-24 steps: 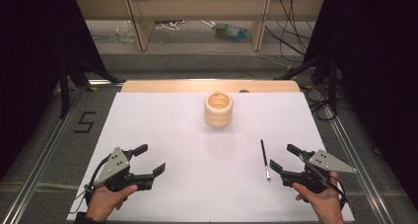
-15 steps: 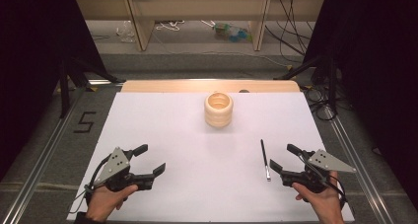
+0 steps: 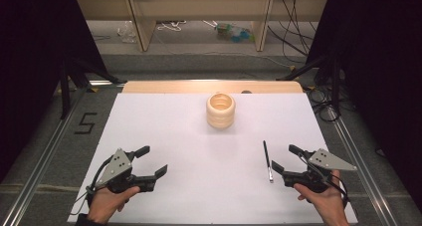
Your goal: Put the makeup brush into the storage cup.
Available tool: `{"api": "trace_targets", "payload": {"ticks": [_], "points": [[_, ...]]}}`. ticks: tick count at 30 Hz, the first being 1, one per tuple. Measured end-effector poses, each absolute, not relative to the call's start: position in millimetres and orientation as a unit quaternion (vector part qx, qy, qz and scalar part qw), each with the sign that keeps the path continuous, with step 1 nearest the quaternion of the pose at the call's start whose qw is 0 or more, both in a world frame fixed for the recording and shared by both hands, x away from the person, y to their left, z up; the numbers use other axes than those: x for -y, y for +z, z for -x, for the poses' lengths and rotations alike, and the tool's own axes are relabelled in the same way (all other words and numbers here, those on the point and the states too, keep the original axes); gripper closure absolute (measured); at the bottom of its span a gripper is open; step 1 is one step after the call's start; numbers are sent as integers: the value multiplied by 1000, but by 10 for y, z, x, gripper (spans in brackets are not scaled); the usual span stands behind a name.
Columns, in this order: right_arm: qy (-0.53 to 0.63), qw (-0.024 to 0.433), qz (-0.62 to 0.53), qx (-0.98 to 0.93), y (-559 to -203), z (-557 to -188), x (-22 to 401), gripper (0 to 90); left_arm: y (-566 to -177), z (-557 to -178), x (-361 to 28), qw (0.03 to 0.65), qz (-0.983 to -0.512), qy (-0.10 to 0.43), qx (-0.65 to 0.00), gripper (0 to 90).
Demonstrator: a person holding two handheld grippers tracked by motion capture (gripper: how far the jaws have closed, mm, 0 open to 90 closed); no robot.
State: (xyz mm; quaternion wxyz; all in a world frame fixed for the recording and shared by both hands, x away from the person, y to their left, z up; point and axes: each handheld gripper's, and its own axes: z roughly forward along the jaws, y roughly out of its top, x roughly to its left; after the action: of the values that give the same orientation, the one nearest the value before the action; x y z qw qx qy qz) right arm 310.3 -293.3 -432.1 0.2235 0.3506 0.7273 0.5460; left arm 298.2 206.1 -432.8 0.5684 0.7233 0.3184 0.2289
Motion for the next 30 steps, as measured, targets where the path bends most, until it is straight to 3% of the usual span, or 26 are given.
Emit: {"api": "trace_targets", "payload": {"ticks": [30], "points": [[447, 211, -360, -791, -4160, -3418, 2835, 193, -4341, -2993, -2060, 565, -724, 230, -322, 157]]}}
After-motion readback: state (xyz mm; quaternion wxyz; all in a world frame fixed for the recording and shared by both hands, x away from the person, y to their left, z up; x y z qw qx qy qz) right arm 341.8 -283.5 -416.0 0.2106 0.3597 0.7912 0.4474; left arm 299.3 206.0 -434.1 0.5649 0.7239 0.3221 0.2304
